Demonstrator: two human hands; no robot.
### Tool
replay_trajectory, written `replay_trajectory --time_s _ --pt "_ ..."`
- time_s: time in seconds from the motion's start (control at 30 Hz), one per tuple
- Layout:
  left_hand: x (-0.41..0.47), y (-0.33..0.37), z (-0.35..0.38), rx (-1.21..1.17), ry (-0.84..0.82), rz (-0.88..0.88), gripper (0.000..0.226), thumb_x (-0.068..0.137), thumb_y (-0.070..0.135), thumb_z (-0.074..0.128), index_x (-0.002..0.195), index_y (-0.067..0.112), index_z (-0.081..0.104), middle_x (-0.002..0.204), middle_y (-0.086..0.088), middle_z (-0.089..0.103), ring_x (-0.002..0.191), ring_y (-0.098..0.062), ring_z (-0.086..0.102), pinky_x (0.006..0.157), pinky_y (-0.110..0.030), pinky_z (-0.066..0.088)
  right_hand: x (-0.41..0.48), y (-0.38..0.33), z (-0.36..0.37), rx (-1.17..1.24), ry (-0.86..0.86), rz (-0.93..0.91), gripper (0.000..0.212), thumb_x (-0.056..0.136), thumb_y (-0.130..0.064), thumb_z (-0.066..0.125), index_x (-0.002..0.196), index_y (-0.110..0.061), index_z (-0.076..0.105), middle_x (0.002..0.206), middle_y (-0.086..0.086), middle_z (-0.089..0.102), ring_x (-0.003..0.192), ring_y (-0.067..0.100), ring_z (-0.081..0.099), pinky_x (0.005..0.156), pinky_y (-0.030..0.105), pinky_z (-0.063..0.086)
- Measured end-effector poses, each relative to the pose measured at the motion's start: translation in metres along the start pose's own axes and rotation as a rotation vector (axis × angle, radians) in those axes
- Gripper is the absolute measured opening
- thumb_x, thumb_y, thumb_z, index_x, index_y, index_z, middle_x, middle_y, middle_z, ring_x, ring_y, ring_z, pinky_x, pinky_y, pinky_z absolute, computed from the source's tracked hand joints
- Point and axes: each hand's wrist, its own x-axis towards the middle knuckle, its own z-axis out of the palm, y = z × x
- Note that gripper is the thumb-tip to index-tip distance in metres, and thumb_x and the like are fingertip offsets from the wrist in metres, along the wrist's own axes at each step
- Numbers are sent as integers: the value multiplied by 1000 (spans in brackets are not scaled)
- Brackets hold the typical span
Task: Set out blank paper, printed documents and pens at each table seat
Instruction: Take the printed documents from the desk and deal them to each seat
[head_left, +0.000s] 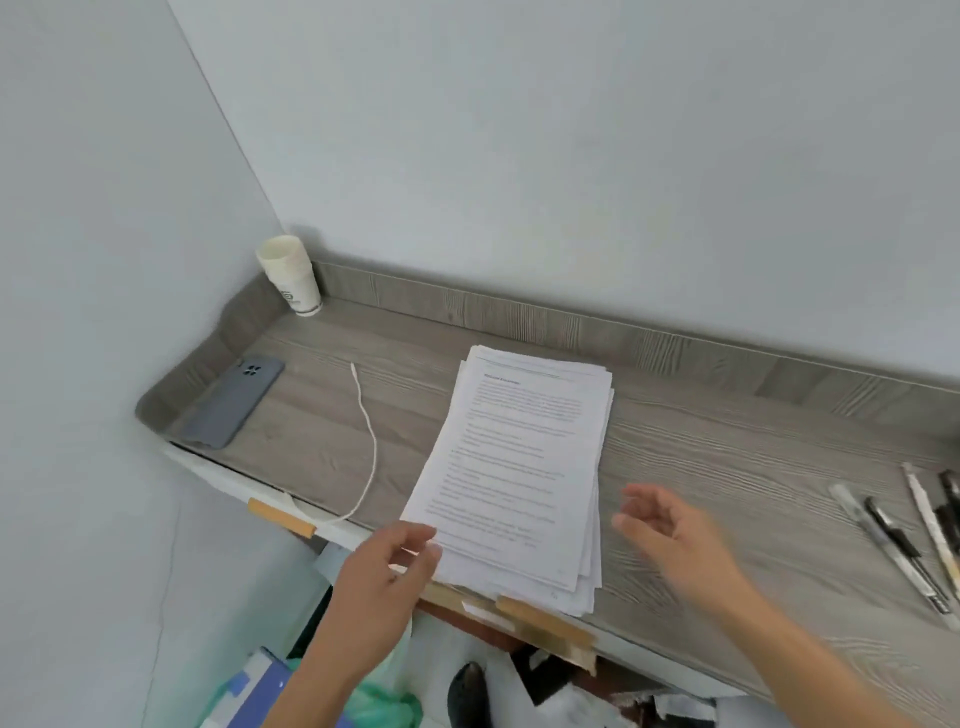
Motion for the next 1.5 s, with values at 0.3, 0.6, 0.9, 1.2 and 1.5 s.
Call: replay_trajectory --time_s 0.3,0.6,0.9,1.2,1.5 --pt "131 2 19 674 -218 333 43 96 42 46 137 30 45 156 0 23 143 -20 23 114 -38 25 45 -28 41 128 172 221 59 90 -25 68 142 -18 42 138 1 54 117 16 55 102 40 48" --pt "157 -16 31 718 -235 335 45 95 42 50 138 27 49 158 -4 25 144 -26 22 116 -38 21 81 -49 68 527 102 439 47 85 -27 71 126 -8 57 107 6 74 95 24 70 79 40 53" --pt "179 26 -2 -57 -153 113 81 77 30 78 144 24 33 136 4 48 117 -17 53 99 -37 46 69 -95 39 272 -23 -2 21 96 -13 59 113 -14 71 107 -2 76 97 13 72 86 31 58" --pt "183 135 -41 -602 -277 412 32 73 5 73 105 9 68 102 -1 77 96 -17 72 75 -21 56 56 -146 -17 348 49 -364 27 92 -5 60 116 -17 69 116 -3 73 110 14 68 88 25 56" --pt "178 99 2 -482 -407 263 32 76 6 78 102 23 73 109 1 75 103 -19 70 82 -33 57 64 -93 2 360 31 -212 39 86 -10 71 121 -25 65 122 -4 70 115 15 65 99 39 51"
